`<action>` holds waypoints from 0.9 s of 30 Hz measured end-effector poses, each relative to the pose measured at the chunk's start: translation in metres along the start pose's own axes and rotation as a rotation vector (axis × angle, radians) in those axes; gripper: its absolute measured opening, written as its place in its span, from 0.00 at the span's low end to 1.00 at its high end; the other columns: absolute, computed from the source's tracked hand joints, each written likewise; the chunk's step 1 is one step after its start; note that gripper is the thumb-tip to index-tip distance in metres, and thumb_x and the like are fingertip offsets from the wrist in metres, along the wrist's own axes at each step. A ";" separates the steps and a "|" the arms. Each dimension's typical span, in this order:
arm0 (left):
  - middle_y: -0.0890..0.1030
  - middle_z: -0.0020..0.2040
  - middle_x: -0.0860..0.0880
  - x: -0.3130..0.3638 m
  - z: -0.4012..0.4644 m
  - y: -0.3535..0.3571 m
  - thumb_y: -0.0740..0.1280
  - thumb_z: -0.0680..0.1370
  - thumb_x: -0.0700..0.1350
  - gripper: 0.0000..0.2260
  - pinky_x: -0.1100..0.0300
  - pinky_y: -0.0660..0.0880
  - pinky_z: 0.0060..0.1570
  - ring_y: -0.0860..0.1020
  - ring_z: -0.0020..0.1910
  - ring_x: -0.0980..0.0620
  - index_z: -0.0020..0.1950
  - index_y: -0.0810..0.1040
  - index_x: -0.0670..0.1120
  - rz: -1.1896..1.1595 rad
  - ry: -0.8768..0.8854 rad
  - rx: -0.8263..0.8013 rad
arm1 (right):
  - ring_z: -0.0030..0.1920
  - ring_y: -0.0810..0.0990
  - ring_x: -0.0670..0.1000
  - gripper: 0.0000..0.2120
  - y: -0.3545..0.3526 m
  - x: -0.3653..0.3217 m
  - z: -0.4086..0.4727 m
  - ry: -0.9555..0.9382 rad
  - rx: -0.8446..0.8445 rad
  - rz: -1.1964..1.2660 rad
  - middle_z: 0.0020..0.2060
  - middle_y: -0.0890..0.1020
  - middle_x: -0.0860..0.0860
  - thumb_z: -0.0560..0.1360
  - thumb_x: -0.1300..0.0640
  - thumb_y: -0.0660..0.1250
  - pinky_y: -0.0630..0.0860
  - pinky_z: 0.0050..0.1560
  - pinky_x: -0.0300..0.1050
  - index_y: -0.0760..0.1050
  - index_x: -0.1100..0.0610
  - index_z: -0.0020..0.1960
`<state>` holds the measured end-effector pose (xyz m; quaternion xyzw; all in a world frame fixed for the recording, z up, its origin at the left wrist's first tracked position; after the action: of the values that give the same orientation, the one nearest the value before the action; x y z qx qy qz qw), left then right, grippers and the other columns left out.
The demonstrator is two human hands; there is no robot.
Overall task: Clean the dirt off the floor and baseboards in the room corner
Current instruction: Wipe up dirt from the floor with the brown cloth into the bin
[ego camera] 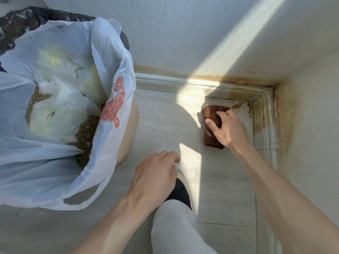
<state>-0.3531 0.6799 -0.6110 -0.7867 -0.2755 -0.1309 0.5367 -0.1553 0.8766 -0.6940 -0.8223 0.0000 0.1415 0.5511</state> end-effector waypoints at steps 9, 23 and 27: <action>0.79 0.53 0.60 0.001 0.000 0.003 0.60 0.83 0.47 0.10 0.53 0.76 0.51 0.78 0.52 0.56 0.62 0.75 0.57 -0.053 -0.034 -0.024 | 0.64 0.75 0.60 0.37 0.007 0.008 -0.005 0.245 0.000 0.241 0.67 0.71 0.56 0.73 0.38 0.74 0.76 0.61 0.56 0.67 0.55 0.74; 0.80 0.52 0.61 -0.004 -0.003 0.005 0.61 0.83 0.47 0.10 0.53 0.77 0.51 0.78 0.50 0.57 0.61 0.76 0.58 -0.095 -0.081 -0.031 | 0.40 0.86 0.52 0.05 0.005 0.005 -0.017 0.465 0.157 0.616 0.38 0.86 0.54 0.75 0.58 0.74 0.81 0.41 0.46 0.78 0.56 0.43; 0.80 0.51 0.62 -0.005 -0.004 0.005 0.60 0.83 0.47 0.10 0.53 0.77 0.51 0.78 0.49 0.57 0.61 0.76 0.58 -0.109 -0.081 -0.031 | 0.59 0.75 0.54 0.21 -0.003 0.003 -0.016 0.106 0.165 0.188 0.59 0.76 0.54 0.74 0.52 0.77 0.73 0.54 0.48 0.75 0.53 0.63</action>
<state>-0.3539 0.6733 -0.6163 -0.7835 -0.3373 -0.1321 0.5049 -0.1482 0.8635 -0.6867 -0.7770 0.1179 0.1482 0.6003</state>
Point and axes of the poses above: each hand's wrist, its own z-axis towards the middle knuckle, its own y-axis out of the palm, x = y × z, the point moved 2 cm from there along z, towards the middle knuckle
